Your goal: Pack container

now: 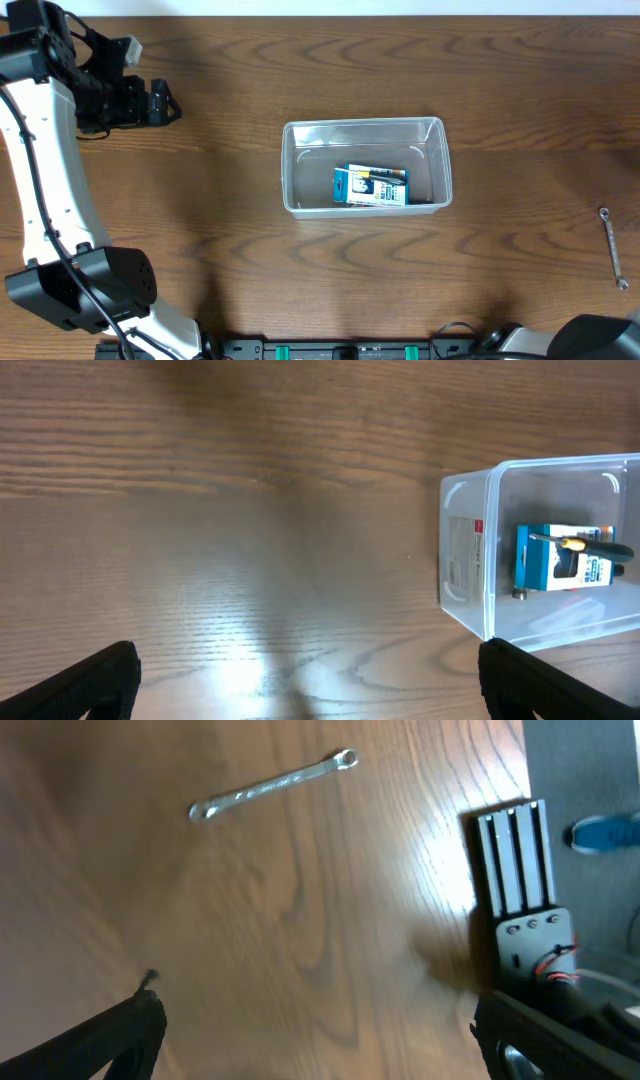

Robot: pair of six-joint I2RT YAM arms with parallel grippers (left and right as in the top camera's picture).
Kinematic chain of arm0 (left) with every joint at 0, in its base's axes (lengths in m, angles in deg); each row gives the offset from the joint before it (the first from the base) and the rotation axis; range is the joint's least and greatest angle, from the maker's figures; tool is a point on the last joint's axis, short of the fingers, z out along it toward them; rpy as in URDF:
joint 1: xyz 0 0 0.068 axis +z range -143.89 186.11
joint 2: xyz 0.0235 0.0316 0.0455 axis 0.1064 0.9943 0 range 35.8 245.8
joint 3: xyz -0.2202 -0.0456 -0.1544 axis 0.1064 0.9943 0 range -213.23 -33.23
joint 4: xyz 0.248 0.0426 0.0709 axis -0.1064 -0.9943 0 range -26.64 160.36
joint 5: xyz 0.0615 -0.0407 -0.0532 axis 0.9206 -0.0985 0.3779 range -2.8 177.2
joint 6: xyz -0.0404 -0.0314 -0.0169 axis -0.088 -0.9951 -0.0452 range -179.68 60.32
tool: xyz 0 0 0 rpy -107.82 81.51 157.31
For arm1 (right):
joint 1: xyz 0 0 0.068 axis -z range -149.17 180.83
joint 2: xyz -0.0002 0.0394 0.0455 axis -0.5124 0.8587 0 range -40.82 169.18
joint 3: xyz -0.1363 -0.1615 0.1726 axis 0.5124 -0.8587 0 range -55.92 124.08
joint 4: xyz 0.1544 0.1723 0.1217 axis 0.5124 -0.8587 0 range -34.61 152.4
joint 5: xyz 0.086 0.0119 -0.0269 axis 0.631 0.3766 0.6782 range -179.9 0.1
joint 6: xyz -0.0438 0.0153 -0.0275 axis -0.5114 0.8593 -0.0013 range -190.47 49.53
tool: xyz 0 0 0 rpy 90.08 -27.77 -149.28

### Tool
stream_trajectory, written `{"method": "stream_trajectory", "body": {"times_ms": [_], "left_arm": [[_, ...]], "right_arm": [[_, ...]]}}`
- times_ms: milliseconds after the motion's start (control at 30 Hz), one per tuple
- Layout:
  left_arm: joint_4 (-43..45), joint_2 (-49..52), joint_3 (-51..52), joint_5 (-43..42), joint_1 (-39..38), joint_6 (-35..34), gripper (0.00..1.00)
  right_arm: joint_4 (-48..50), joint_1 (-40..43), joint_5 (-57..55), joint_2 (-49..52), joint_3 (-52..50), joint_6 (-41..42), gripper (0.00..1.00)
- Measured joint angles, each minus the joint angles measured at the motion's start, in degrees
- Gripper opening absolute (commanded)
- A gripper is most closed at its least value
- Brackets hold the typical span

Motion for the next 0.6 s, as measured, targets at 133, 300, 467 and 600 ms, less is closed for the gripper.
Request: {"method": "stream_trajectory", "body": {"times_ms": [133, 300, 467, 600], "left_arm": [[-0.09, 0.00, 0.00, 0.00, 0.00, 0.00, 0.98], [-0.17, 0.00, 0.00, 0.00, 0.00, -0.02, 0.98], [-0.46, 0.00, 0.00, 0.00, 0.00, -0.02, 0.98], [-0.66, 0.00, 0.00, 0.00, 0.00, -0.02, 0.98]], "right_arm": [[1.84, 1.99, 0.15, 0.00, -1.88, 3.28, 0.99], [3.61, 6.60, 4.52, 0.00, -1.88, 10.75, 0.99], [4.33, 10.73, 8.09, 0.68, -1.88, 20.87, 0.99], [7.67, 12.26, 9.01, 1.95, -1.90, 24.55, 0.99]]}}
